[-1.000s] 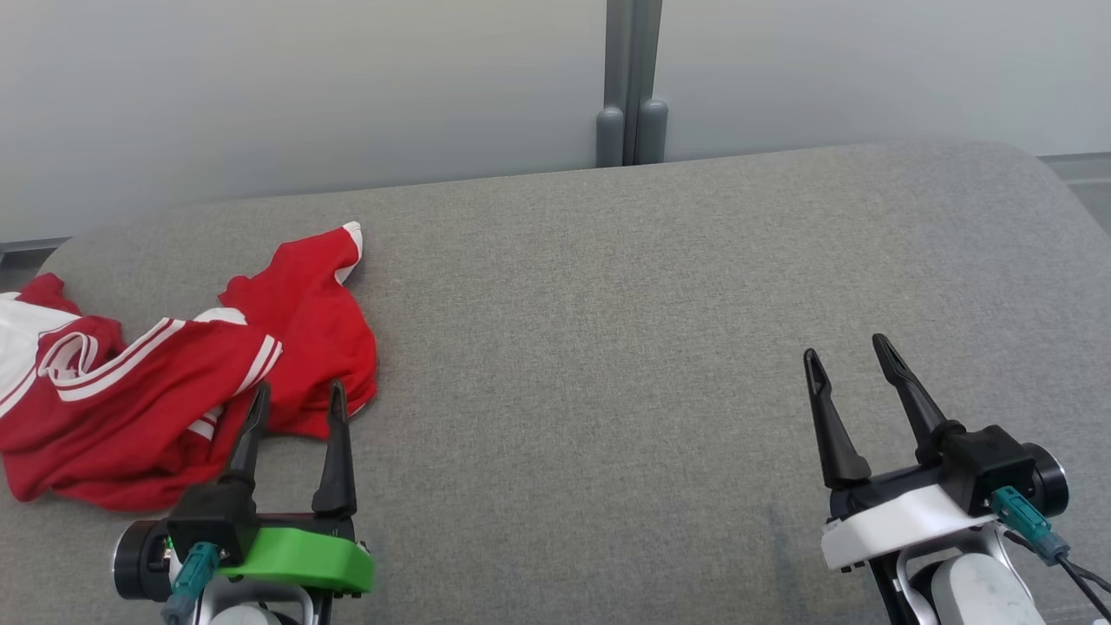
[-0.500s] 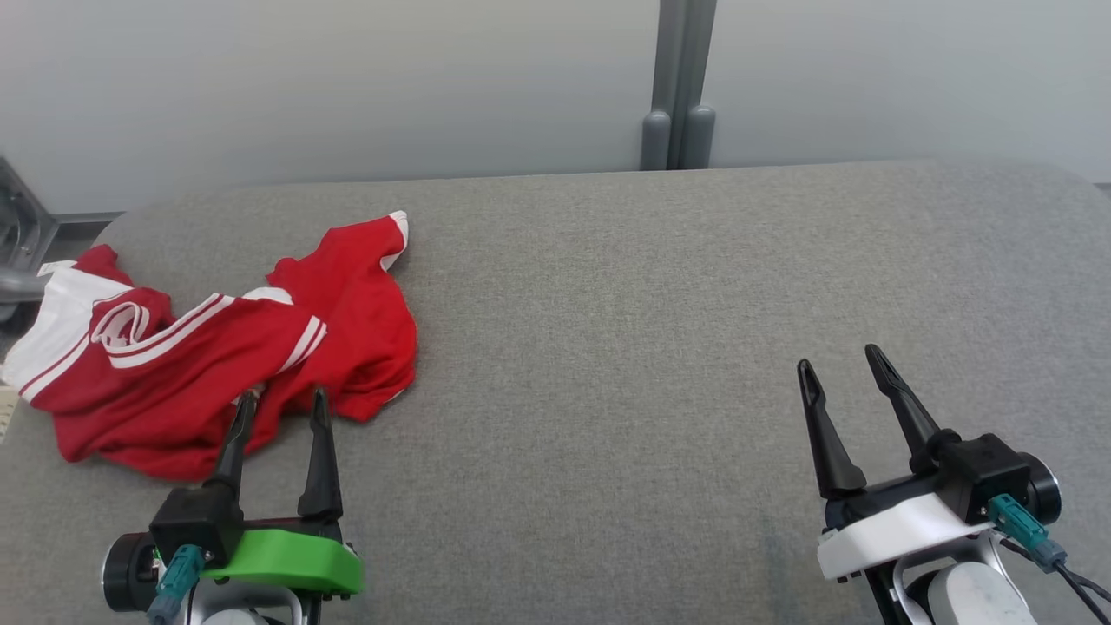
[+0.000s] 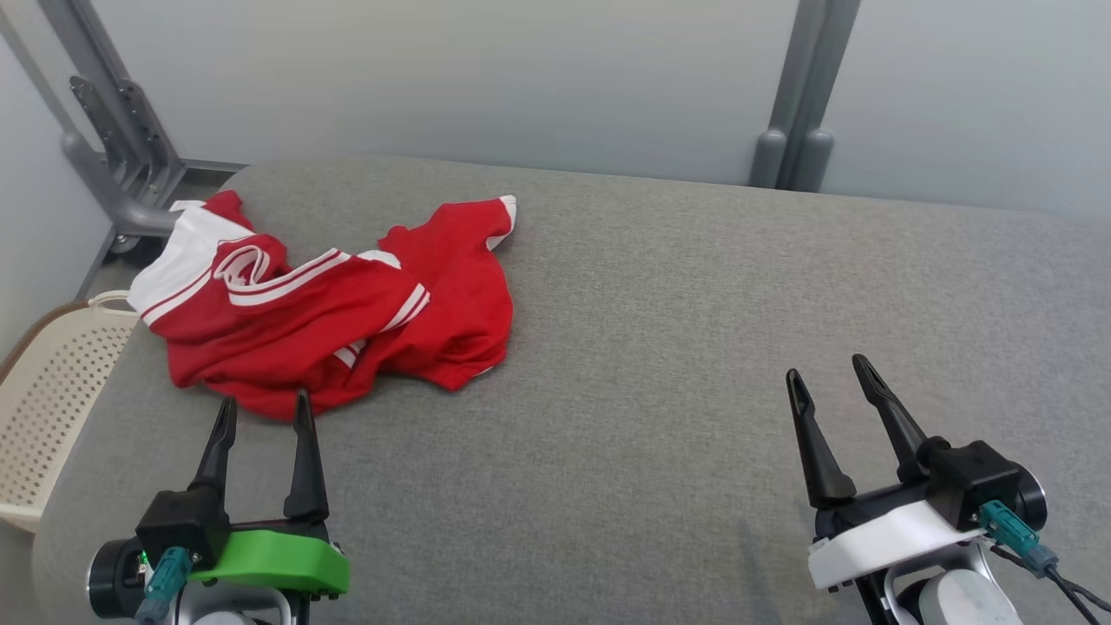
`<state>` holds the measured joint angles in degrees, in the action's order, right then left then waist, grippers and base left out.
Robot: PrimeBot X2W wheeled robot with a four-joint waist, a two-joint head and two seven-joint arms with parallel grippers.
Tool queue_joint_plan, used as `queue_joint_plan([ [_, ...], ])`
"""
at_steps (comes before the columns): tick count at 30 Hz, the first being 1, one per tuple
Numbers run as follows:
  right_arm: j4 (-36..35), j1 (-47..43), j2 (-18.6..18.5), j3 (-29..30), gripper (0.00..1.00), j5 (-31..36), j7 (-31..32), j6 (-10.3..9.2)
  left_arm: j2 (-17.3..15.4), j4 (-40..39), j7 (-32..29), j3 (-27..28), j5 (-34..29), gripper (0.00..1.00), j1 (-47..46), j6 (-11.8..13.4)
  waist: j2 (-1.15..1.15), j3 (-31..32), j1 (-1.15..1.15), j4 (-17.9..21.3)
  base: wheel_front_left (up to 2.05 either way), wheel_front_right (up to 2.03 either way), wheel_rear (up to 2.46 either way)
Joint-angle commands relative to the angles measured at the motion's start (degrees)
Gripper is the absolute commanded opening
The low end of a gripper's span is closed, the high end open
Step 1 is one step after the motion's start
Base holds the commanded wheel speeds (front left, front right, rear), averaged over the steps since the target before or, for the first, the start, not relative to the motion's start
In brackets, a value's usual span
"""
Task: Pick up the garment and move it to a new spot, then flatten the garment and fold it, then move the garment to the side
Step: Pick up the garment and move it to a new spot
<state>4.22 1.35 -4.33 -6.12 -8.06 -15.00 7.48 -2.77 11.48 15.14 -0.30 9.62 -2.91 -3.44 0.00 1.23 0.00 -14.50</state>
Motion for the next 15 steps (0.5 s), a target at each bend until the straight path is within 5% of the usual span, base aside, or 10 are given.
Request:
queue_joint_plan([
  [1,0.0,-0.8,0.0,0.0,1.00,-0.5,-0.2,0.01,-0.4,0.1,0.1,0.1,0.0,1.00,0.7,0.3,0.00,0.2,0.00,-3.2,0.00,0.00,0.00],
  [15,-0.3,-0.8,0.8,0.2,1.00,-0.8,-0.2,0.01,-0.8,0.9,0.1,0.5,0.4,1.00,0.5,-0.1,0.00,0.2,0.00,-12.2,0.00,0.00,0.00],
])
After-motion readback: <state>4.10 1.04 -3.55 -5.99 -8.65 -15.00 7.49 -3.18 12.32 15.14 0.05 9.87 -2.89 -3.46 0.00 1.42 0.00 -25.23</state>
